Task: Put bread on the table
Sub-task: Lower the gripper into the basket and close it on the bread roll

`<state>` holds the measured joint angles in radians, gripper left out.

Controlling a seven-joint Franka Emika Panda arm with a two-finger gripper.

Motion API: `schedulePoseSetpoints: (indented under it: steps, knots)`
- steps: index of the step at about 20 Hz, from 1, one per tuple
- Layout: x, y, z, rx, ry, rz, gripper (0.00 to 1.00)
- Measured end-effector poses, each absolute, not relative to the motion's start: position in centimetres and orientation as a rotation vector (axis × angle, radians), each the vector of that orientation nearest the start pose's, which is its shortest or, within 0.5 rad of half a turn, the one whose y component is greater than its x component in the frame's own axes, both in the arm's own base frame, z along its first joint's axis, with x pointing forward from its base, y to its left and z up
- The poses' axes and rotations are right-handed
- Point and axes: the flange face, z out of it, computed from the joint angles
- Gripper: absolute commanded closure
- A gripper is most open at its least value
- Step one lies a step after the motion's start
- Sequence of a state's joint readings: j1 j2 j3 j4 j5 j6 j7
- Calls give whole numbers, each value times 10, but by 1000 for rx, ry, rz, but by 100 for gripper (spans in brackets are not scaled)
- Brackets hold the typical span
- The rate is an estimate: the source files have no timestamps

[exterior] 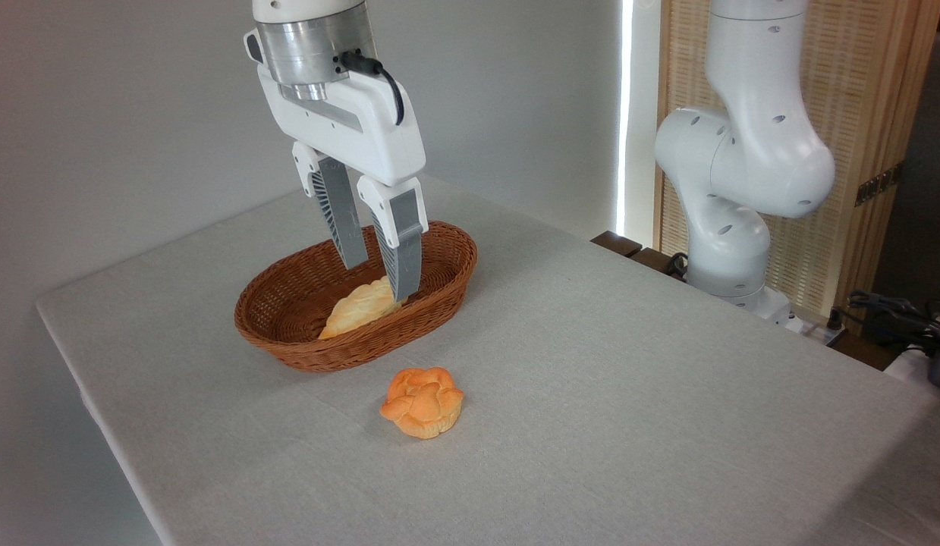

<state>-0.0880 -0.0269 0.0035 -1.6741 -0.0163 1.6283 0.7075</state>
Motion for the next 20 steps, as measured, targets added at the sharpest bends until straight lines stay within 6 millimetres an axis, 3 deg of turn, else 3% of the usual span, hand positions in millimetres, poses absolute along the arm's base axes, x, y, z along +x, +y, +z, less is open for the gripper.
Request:
schedulePoseSetpoints:
  steps: [4, 10, 14, 17, 20]
  knots:
    - [543, -68, 584, -2906, 1274, 55, 0]
    - [532, -124, 569, -2921, 1424, 65, 0]
    - [519, -167, 537, -2899, 1536, 100, 0]
    - [505, -202, 502, -2865, 1619, 116, 0]
    - [495, -220, 474, -2892, 1647, 93, 0]
